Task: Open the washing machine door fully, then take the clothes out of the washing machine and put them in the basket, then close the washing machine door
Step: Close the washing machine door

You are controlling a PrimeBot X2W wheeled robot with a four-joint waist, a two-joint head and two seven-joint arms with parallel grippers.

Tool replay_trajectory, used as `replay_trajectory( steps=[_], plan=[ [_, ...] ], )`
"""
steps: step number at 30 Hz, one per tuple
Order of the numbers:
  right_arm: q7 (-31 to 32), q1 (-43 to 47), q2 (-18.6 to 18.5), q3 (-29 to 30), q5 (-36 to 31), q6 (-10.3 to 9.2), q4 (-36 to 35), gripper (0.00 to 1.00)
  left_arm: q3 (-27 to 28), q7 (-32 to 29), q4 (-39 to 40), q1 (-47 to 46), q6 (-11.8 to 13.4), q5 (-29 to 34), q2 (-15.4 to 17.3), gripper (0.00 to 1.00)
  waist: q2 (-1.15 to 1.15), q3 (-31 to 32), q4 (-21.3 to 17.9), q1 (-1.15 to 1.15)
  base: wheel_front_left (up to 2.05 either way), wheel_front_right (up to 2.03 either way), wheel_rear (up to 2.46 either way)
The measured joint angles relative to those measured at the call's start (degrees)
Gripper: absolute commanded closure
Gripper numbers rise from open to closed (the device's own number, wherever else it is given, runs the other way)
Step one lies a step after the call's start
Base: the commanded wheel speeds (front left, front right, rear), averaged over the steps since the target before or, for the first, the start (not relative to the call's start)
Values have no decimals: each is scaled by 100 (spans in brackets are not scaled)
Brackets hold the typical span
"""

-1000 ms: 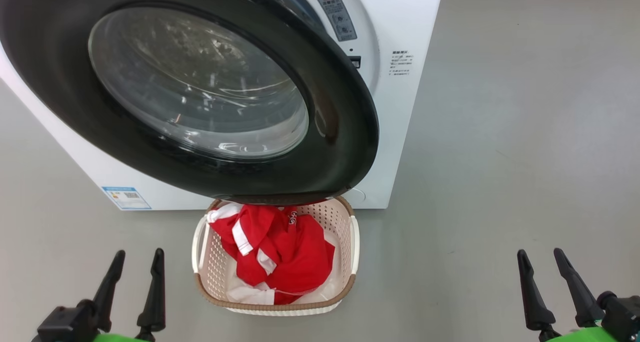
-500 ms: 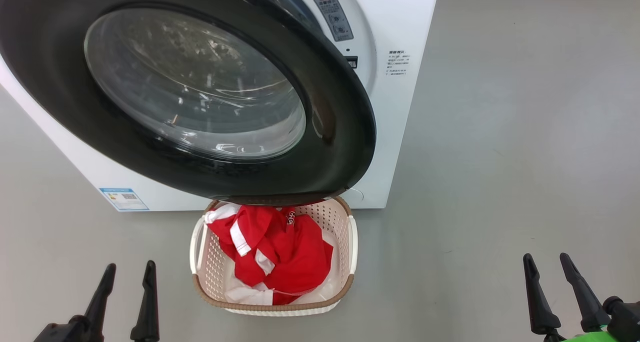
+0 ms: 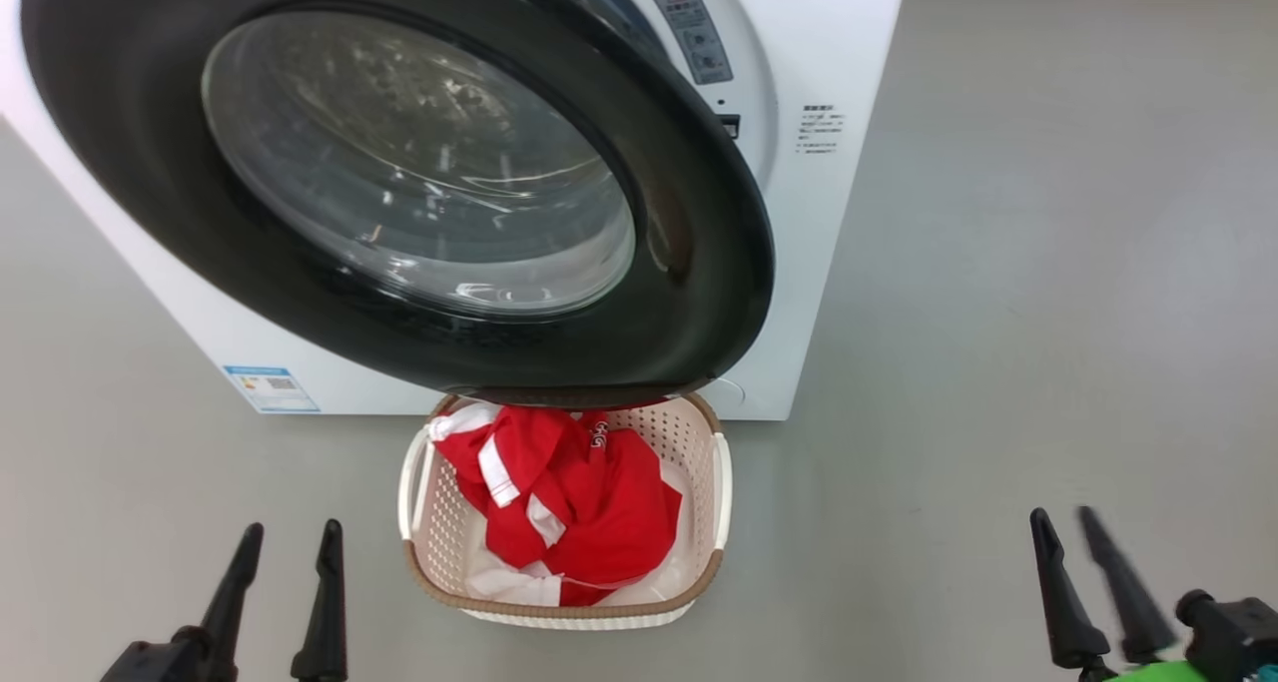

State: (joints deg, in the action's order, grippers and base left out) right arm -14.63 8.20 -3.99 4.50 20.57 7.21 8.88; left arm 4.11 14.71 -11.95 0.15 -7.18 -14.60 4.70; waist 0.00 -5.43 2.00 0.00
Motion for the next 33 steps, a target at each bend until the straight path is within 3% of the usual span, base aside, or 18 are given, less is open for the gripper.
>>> replay_trajectory(
  steps=[18, 33],
  plan=[
    [0, -1412, -132, -1149, 110, 0, 319, 100, -426, 0, 8, 2, 0, -10, -197, 0, 0, 39, 667, 0, 0, 0, 0],
    [0, -2849, -332, -1421, 111, 0, 798, 100, -888, 0, 44, -580, 0, -371, -221, 0, 1, -745, 1056, 0, 0, 0, 0]
  ],
)
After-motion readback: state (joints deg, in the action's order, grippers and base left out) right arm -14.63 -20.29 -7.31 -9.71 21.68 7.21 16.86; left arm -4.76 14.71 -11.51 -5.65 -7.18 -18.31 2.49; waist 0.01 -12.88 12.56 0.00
